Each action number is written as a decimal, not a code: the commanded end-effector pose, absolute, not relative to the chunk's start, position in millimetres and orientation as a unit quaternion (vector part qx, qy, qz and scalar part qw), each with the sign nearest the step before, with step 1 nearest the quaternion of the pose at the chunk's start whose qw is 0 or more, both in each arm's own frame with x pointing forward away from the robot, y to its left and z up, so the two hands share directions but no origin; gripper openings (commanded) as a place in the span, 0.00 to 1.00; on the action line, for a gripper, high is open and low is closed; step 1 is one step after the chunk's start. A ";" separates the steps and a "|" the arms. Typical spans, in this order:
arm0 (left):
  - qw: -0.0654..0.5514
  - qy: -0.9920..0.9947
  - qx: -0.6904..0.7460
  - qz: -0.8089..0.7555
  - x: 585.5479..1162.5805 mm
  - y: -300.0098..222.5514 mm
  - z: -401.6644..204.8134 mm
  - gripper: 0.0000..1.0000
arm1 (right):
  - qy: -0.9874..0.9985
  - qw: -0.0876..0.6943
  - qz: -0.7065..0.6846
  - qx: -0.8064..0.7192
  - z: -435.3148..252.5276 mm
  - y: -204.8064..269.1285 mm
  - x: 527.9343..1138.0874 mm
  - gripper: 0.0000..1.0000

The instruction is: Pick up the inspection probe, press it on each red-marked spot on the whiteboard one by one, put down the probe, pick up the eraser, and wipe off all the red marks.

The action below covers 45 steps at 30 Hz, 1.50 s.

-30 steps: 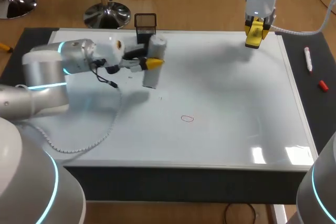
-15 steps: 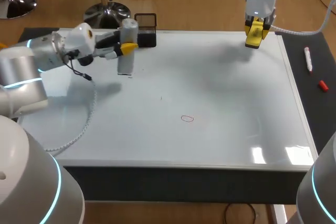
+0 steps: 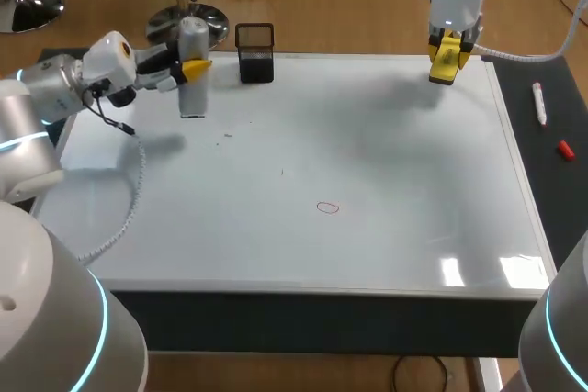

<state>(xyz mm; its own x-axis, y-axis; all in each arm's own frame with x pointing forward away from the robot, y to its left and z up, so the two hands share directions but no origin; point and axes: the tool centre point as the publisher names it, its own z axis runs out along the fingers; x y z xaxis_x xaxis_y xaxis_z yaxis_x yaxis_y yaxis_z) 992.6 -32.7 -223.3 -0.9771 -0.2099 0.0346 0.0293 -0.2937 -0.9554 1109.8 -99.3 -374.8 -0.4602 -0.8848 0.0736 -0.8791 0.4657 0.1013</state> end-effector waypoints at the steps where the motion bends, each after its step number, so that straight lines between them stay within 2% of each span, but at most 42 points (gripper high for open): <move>1: 0.071 0.585 -0.074 -0.804 1005.5 -24.9 -228.4 0.00 | -0.853 0.060 -0.024 0.517 -373.3 -99.8 1110.9 0.00; 16: 0.071 0.562 -0.078 -0.821 1034.7 -9.1 -237.3 0.00 | -0.853 0.060 -0.024 0.517 -373.3 -99.8 1110.9 0.00; 45: 0.066 0.558 -0.070 -0.824 1030.8 -13.3 -235.8 0.00 | -0.849 0.056 -0.029 0.525 -376.4 -93.0 1104.6 0.00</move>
<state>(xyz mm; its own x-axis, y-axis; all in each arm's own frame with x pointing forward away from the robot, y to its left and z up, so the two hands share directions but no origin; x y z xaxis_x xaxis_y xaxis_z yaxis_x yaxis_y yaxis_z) 1030.7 -13.1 -236.4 -0.9814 -0.1873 0.0429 0.0295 -0.3676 -0.9295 1107.9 -95.3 -375.0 -0.4476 -0.8917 0.0674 -0.8848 0.4525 0.1113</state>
